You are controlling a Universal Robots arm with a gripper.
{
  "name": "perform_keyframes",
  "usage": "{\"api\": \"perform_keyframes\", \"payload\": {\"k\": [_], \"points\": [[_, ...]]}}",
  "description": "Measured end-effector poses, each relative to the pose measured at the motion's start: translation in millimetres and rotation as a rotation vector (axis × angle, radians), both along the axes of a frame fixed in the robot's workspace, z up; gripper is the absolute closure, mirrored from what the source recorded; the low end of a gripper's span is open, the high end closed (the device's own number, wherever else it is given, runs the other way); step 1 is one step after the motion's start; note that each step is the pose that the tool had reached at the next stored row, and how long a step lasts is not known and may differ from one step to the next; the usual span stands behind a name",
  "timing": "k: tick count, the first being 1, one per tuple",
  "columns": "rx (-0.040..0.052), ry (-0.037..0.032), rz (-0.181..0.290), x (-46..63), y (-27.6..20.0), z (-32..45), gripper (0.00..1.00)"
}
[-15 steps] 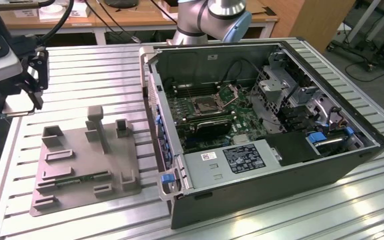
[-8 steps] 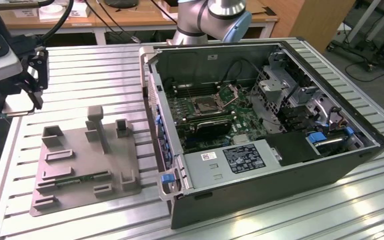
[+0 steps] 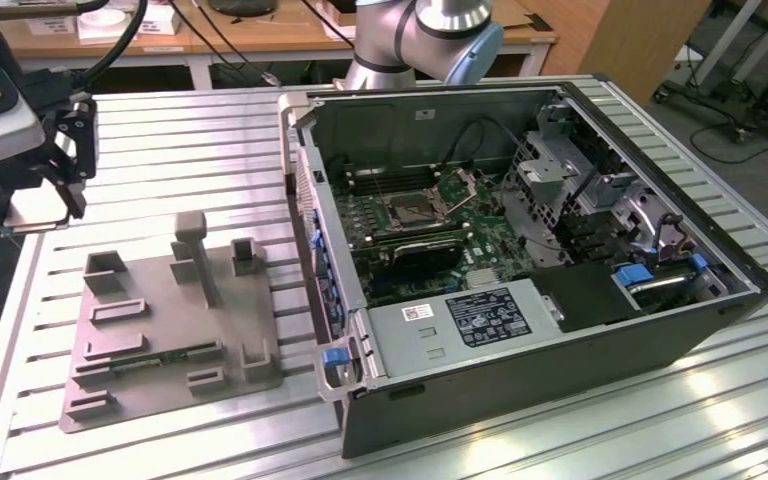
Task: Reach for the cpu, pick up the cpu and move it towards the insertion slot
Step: 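Pick up the cpu and move it towards the insertion slot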
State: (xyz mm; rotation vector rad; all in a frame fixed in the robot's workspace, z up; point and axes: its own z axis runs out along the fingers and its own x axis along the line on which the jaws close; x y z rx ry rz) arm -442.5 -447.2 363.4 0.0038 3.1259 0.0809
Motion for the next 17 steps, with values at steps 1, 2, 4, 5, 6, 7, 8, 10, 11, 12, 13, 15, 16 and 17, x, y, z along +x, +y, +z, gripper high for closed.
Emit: {"api": "perform_keyframes", "payload": {"k": [1,2,4,5,6,7,8,10,11,12,13,15,16,17], "points": [[0.0002,-0.0002,0.0,0.6,0.0,-0.2,0.45],[0.0002,-0.0003,0.0,1.5,0.0,-0.2,0.45],[0.0002,-0.0003,0.0,3.6,0.0,-0.2,0.45],[0.0002,-0.0003,0.0,4.7,0.0,-0.2,0.45],[0.0002,-0.0003,0.0,5.7,0.0,-0.2,0.45],[0.0003,-0.0004,0.0,6.5,0.0,-0.3,0.45],[0.0003,-0.0004,0.0,6.8,0.0,-0.3,0.45],[0.0002,-0.0005,0.0,7.1,0.0,-0.3,0.45],[0.0001,-0.0003,0.0,7.2,0.0,0.0,0.45],[0.0001,-0.0003,0.0,7.2,0.0,0.5,0.45],[0.0002,-0.0003,0.0,7.2,0.0,1.0,0.45],[0.0002,-0.0003,0.0,7.2,0.0,2.6,0.45],[0.0001,-0.0002,0.0,7.3,0.0,3.9,0.45],[0.0002,-0.0003,0.0,7.2,0.0,5.2,0.45]]}}
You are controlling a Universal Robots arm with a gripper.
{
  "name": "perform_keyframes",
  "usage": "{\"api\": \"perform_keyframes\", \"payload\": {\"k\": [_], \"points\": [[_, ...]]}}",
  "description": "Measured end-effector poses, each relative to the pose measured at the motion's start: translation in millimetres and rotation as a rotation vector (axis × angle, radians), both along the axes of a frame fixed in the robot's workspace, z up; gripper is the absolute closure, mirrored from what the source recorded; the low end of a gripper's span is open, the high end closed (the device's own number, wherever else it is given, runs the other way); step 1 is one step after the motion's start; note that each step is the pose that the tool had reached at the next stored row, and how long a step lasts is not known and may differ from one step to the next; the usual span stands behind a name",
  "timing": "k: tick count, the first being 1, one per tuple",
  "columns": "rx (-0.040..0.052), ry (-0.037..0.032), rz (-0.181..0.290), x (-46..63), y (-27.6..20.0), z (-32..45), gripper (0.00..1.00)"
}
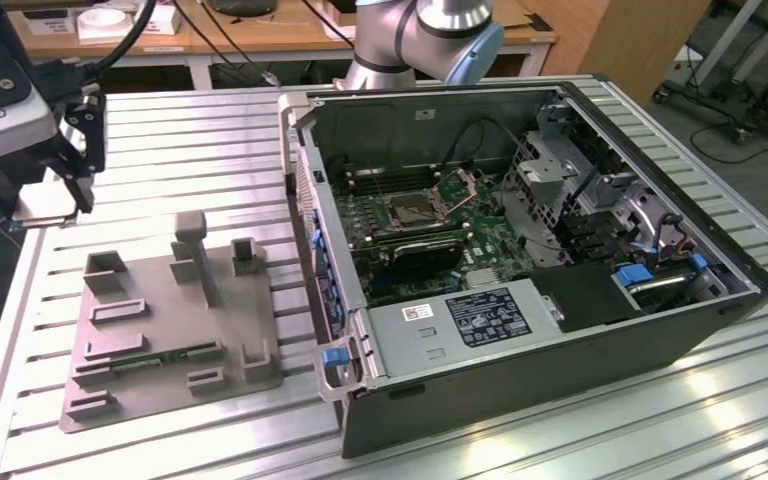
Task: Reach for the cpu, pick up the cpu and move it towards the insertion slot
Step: 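Pick up the cpu and move it towards the insertion slot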
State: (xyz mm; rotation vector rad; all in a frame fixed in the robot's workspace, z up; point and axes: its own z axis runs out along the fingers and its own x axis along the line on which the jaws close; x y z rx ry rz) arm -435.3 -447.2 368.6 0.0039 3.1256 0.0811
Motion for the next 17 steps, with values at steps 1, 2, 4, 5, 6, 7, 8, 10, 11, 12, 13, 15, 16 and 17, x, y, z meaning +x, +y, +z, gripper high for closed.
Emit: {"api": "perform_keyframes", "payload": {"k": [1,2,4,5,6,7,8,10,11,12,13,15,16,17], "points": [[0.0001,-0.0001,0.0,0.0,0.0,1.2,0.45],[0.0001,-0.0001,0.0,0.0,0.0,2.1,0.45],[0.0002,-0.0003,0.0,0.2,0.0,2.0,0.45],[0.0001,0.0001,0.0,1.2,-0.1,2.2,0.45],[0.0,0.0009,0.0,3.0,-0.1,2.2,0.45],[0.0001,0.0016,0.0,5.1,0.0,2.1,0.45],[0.0,0.0023,0.0,6.7,0.0,2.1,0.45],[0.0,0.0033,0.0,10.6,0.0,2.0,0.45],[0.0,0.0036,0.0,12.4,0.0,2.0,0.45],[0.0001,0.0038,0.0,14.0,0.0,2.0,0.45],[0.0001,0.0039,0.0,15.2,0.0,2.0,0.45],[0.0,0.0041,0.0,15.8,0.0,2.5,0.45],[-0.0001,0.0044,0.0,15.8,0.0,3.9,0.45],[0.0001,0.0043,0.0,15.9,0.0,5.4,0.45]]}}
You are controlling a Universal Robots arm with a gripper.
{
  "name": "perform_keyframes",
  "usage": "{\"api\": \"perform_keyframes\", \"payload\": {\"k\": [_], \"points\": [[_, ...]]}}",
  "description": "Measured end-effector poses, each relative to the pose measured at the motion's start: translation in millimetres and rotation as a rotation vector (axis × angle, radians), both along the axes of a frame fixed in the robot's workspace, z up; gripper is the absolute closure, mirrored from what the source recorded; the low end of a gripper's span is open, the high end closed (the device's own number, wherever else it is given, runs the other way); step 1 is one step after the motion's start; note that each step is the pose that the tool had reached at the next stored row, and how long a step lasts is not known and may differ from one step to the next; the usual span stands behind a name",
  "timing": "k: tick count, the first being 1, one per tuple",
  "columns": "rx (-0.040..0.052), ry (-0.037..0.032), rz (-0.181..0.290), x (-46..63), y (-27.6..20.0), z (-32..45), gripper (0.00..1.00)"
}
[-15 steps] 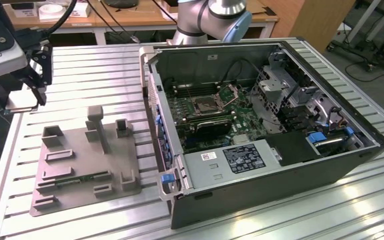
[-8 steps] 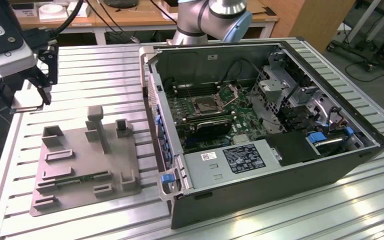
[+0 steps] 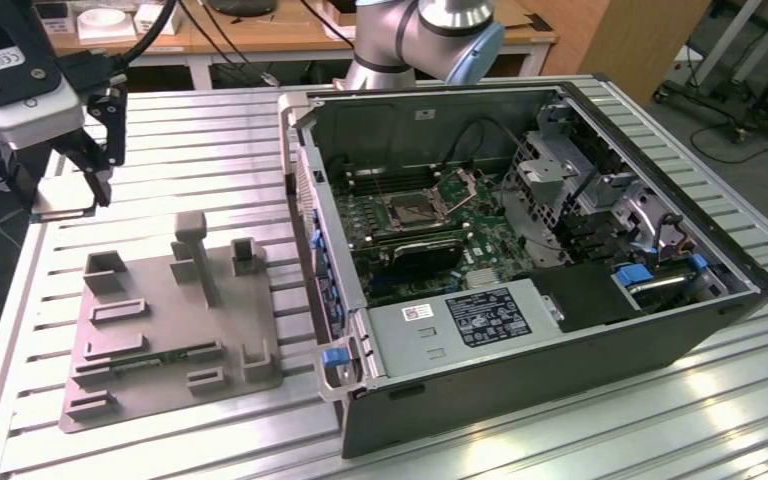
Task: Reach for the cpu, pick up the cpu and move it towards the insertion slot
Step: 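Pick up the cpu and move it towards the insertion slot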
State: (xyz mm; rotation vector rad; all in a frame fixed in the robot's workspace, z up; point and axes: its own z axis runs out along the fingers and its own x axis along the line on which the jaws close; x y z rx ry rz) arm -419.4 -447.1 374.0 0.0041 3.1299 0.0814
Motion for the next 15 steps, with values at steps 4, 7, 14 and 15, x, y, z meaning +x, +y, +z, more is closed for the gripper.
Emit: {"api": "perform_keyframes", "payload": {"k": [4,7,14,15], "points": [[0.0,0.0001,0.0,0.0,-0.1,5.4,0.45],[0.0,0.0003,0.0,0.1,0.0,5.5,0.45],[0.0,0.0004,0.0,0.5,0.0,5.5,0.45],[-0.0001,0.0005,0.0,1.2,-0.1,5.7,0.45]]}}
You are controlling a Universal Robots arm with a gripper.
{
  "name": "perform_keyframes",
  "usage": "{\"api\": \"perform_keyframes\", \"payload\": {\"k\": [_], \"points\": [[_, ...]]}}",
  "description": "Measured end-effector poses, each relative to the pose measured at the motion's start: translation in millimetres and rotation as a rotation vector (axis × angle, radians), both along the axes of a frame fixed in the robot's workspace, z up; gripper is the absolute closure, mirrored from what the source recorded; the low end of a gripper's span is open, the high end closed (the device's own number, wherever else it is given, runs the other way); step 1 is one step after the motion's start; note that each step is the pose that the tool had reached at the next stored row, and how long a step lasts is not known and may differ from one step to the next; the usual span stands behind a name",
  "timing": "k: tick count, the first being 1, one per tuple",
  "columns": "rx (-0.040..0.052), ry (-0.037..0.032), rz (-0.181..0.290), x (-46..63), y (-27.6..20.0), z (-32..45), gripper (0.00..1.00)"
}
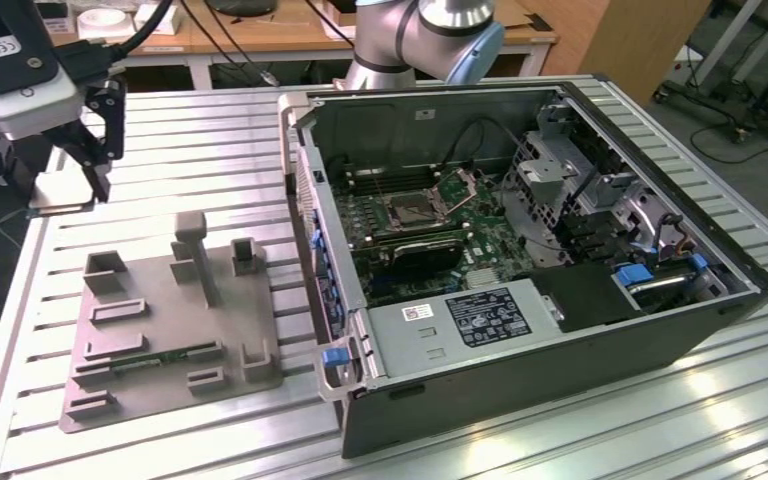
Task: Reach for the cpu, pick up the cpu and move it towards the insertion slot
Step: 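Pick up the cpu and move it towards the insertion slot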
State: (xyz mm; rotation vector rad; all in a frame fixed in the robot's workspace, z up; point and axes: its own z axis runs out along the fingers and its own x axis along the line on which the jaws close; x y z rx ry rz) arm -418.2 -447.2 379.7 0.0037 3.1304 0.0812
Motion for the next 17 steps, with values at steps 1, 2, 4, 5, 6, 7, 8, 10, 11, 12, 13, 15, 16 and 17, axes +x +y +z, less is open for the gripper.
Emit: {"api": "perform_keyframes", "payload": {"k": [1,2,4,5,6,7,8,10,11,12,13,15,16,17], "points": [[0.0001,-0.0001,0.0,0.8,0.0,0.0,0.45],[0.0001,-0.0001,0.0,1.2,0.0,-0.1,0.45],[0.0001,-0.0002,0.0,1.4,0.0,-0.2,0.45],[0.0001,-0.0002,0.0,1.6,0.0,-0.2,0.45],[0.0001,-0.0002,0.0,1.7,0.0,-0.1,0.45],[0.0001,-0.0002,0.0,1.8,0.0,-0.1,0.45],[0.0001,-0.0002,0.0,1.9,0.0,-0.2,0.45],[0.0001,-0.0003,0.0,2.3,0.0,-0.2,0.45],[0.0001,-0.0002,0.0,2.5,0.0,-0.2,0.45],[0.0,0.0,0.0,3.1,0.0,0.0,0.45],[0.0001,-0.0001,0.0,3.8,0.0,-0.1,0.45],[0.0001,-0.0002,0.0,6.0,0.0,-0.1,0.45],[0.0001,-0.0001,0.0,7.1,0.0,-0.1,0.45],[0.0001,-0.0001,0.0,8.2,0.0,-0.1,0.45]]}}
